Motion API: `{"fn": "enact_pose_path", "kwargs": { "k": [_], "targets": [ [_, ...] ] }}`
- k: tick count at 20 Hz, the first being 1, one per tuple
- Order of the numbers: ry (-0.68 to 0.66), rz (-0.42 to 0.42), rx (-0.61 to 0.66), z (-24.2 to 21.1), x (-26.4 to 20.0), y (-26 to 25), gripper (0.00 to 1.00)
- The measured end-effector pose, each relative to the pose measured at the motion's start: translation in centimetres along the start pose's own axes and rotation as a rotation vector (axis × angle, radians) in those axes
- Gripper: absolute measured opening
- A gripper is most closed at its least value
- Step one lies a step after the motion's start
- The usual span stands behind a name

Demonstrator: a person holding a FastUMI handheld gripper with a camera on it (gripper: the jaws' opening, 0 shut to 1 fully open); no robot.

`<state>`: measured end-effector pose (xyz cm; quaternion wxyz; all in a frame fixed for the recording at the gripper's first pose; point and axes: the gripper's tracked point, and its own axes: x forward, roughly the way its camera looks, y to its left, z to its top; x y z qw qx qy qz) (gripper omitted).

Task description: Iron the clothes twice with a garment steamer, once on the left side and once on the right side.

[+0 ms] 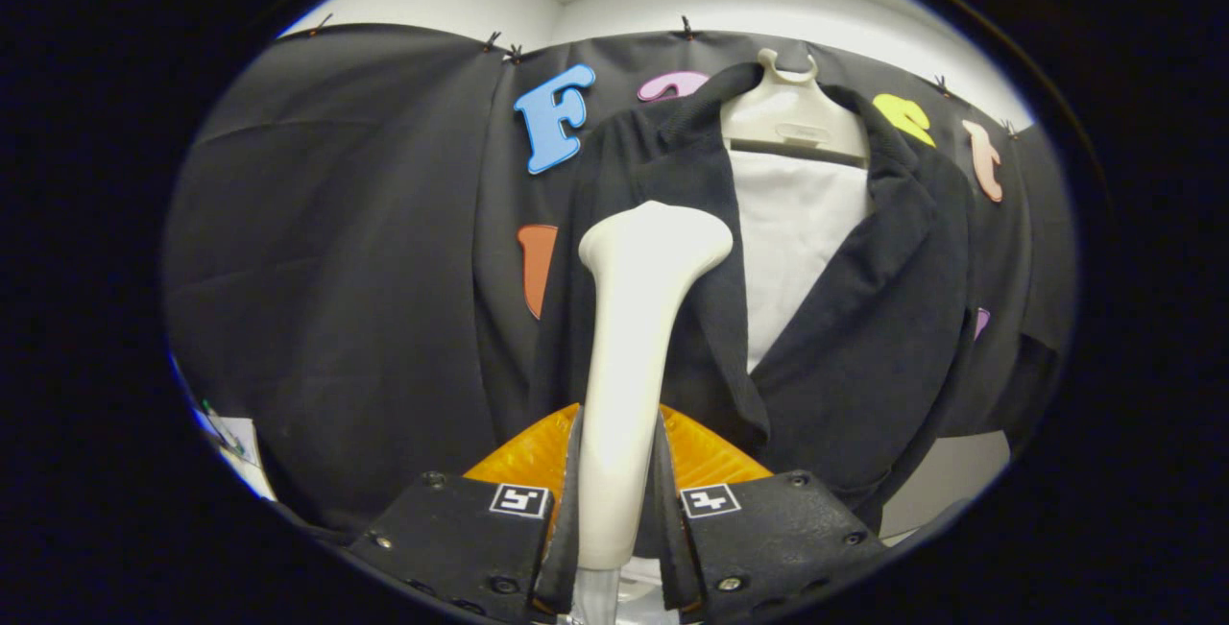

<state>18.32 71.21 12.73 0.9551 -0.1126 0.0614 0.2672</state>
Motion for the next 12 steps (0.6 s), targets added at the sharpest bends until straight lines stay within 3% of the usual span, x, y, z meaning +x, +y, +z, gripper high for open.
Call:
{"fn": "enact_pose_path", "kwargs": {
  "k": [12],
  "targets": [
    [0.133,0.008,0.003,-8.2,-1.0,0.0,0.37]
  ]
}}
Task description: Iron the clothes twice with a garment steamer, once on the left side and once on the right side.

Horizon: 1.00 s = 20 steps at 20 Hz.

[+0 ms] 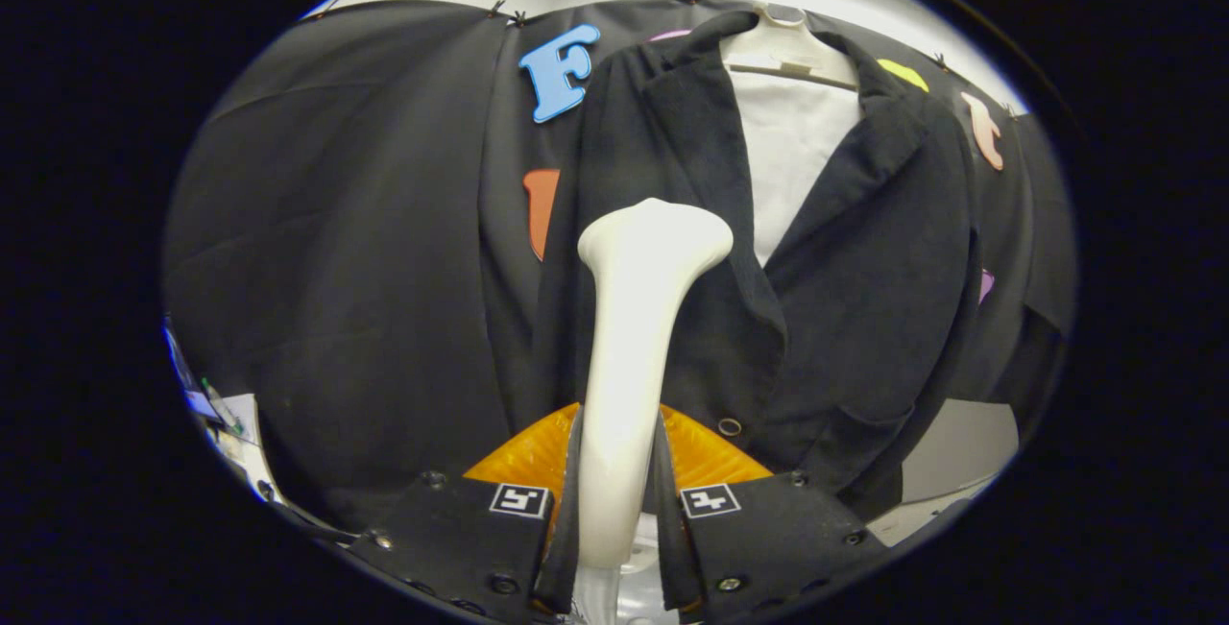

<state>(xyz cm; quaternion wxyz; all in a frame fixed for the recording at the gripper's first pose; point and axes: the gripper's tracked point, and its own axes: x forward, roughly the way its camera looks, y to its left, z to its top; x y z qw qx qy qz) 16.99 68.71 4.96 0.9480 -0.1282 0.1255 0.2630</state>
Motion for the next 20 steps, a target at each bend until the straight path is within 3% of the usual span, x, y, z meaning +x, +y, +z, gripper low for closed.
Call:
{"fn": "enact_pose_path", "kwargs": {
  "k": [20],
  "targets": [
    [0.276,0.046,0.067,-13.9,1.1,-1.0,0.37]
  ]
}}
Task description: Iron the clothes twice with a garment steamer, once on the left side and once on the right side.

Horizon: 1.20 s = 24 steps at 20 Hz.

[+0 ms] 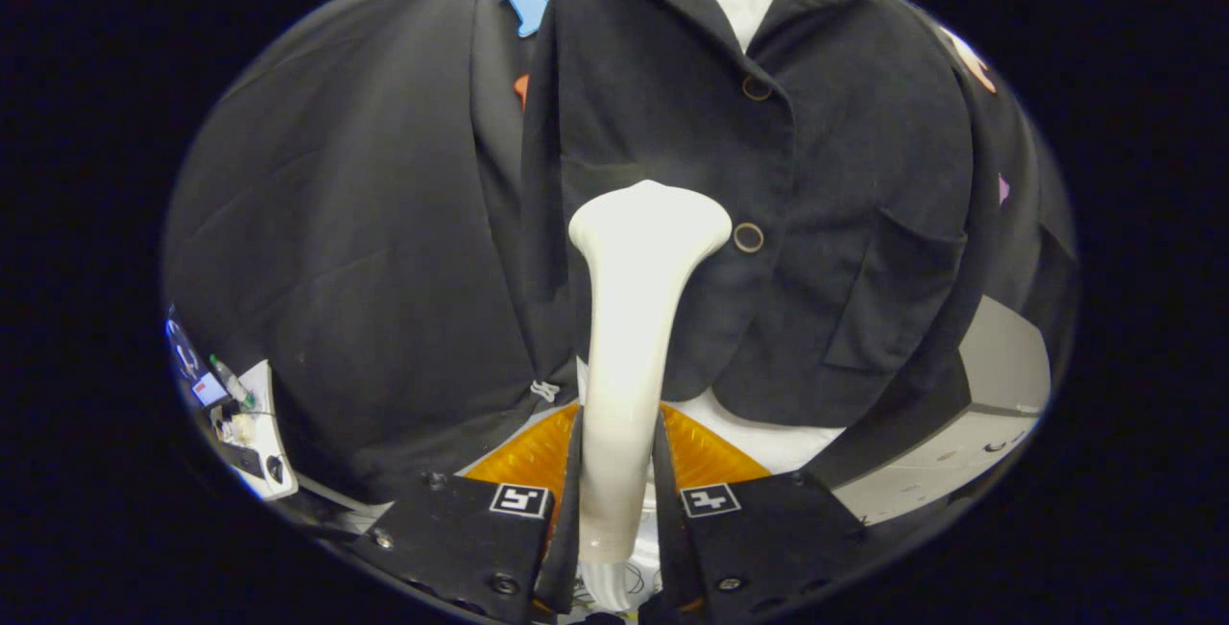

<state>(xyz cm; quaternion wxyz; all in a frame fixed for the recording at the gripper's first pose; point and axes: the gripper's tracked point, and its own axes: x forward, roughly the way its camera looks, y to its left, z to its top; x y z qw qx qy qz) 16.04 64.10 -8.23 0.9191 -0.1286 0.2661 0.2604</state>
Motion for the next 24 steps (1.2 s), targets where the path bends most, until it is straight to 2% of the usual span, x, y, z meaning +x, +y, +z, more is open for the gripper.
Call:
{"fn": "enact_pose_path", "kwargs": {
  "k": [6,14,19,23,24],
  "targets": [
    [0.065,-0.004,0.004,-3.0,1.3,-0.4,0.36],
    [0.084,0.01,0.011,-4.7,-0.2,-1.3,0.37],
    [0.086,0.014,0.041,-6.1,-2.3,-5.0,0.36],
    [0.07,0.0,0.081,-6.6,-6.0,-10.1,0.37],
    [0.062,-0.005,0.095,-7.8,-6.7,-11.7,0.36]
  ]
}}
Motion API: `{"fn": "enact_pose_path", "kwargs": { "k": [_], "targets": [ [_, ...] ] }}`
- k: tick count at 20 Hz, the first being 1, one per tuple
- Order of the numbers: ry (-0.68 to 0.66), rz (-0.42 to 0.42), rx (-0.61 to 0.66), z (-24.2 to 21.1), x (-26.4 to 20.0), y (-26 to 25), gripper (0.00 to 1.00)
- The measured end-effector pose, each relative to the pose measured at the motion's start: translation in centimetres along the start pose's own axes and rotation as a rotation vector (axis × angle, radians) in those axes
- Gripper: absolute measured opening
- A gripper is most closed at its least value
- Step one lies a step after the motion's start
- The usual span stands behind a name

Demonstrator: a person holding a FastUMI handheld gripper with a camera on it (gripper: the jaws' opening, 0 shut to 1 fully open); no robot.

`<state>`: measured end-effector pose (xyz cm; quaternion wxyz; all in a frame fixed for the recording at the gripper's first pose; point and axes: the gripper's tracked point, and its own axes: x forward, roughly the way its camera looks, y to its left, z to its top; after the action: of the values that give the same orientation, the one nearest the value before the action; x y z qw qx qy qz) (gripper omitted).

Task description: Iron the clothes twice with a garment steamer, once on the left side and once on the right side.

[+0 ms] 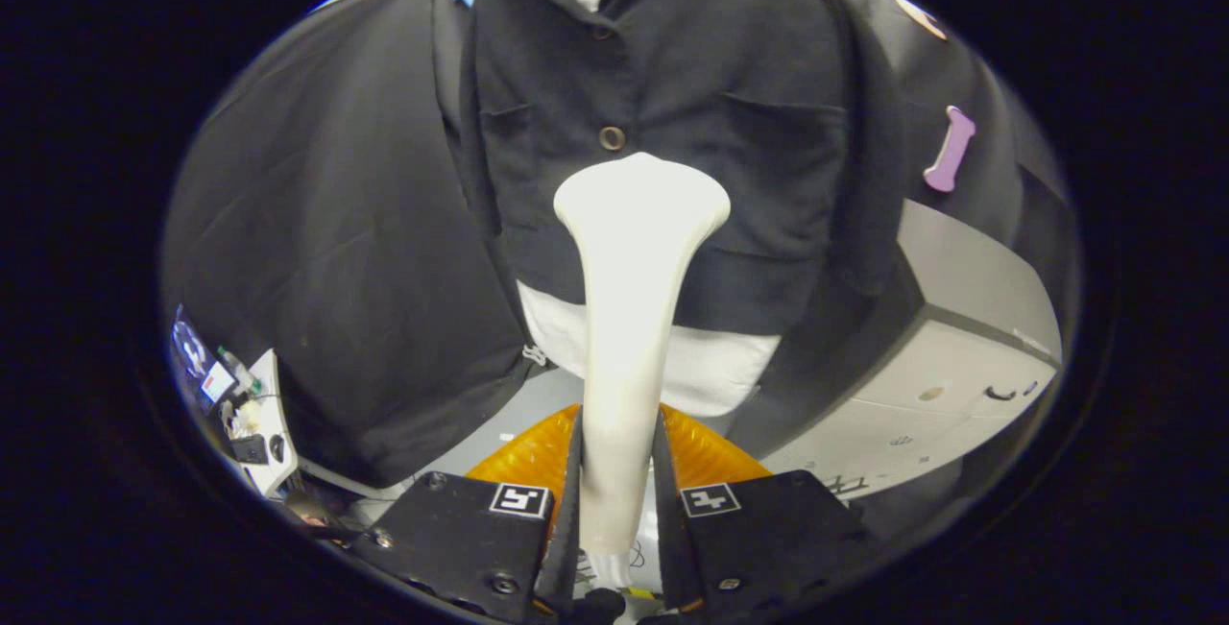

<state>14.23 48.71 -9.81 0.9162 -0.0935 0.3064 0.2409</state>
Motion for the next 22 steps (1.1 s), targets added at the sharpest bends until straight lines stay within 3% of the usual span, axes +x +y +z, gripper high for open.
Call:
{"fn": "enact_pose_path", "kwargs": {
  "k": [6,13,22],
  "targets": [
    [-0.048,-0.08,0.097,-3.0,-7.6,-12.0,0.37],
    [-0.067,-0.207,0.245,-12.6,-16.5,-26.1,0.37],
    [-0.102,-0.26,0.385,-26.5,-26.3,-34.8,0.37]
  ]
}}
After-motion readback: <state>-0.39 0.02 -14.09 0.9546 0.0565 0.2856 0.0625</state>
